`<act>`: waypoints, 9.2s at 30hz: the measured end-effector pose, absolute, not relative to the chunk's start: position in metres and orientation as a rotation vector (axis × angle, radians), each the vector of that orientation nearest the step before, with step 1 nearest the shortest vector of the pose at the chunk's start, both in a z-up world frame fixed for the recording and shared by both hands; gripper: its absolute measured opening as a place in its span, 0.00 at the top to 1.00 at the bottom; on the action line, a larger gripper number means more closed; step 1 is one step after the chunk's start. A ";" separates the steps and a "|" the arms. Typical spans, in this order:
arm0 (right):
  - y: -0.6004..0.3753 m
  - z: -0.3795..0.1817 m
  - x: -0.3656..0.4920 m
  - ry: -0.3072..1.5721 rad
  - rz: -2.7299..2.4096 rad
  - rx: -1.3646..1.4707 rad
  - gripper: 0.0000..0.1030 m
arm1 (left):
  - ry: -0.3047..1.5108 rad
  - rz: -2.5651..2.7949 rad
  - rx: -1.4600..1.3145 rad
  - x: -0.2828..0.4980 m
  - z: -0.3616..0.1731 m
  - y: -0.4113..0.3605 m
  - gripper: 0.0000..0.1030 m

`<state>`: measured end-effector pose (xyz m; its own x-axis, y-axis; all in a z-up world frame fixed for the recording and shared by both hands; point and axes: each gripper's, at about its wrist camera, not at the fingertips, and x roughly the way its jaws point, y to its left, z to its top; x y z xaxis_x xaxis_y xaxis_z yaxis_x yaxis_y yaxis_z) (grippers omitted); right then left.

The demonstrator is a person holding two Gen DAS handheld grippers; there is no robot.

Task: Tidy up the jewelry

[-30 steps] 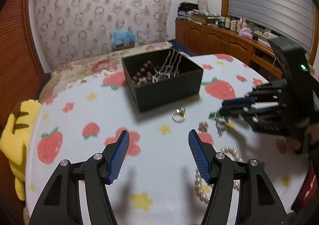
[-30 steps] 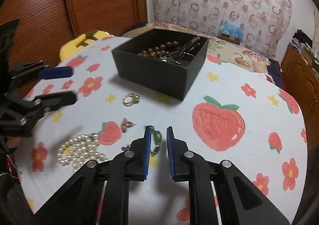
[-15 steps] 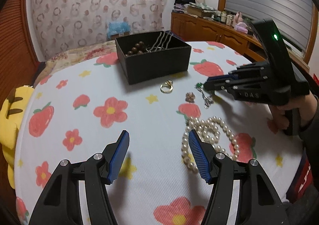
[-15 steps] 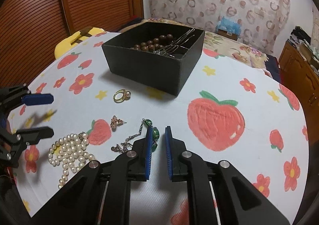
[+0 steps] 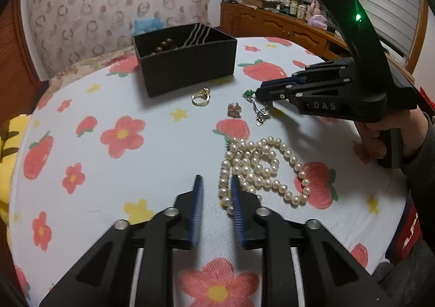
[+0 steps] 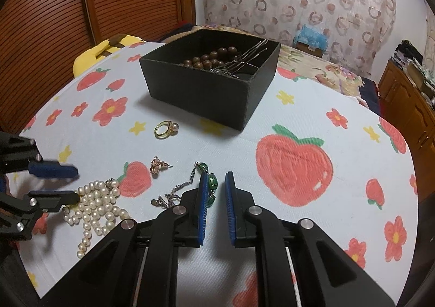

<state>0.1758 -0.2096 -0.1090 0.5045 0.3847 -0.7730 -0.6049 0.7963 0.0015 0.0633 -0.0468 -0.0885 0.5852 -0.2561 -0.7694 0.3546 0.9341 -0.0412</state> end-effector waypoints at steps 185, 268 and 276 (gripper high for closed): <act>-0.219 -0.088 0.165 0.802 0.649 -0.279 0.83 | 0.812 -0.324 0.149 0.162 -0.078 -0.067 0.54; -0.236 -0.021 0.203 0.628 0.524 -0.071 0.56 | 0.645 -0.120 0.031 0.211 -0.010 -0.029 0.22; -0.239 -0.007 0.161 0.539 0.465 -0.055 0.23 | 0.598 -0.075 0.017 0.155 -0.007 -0.019 0.07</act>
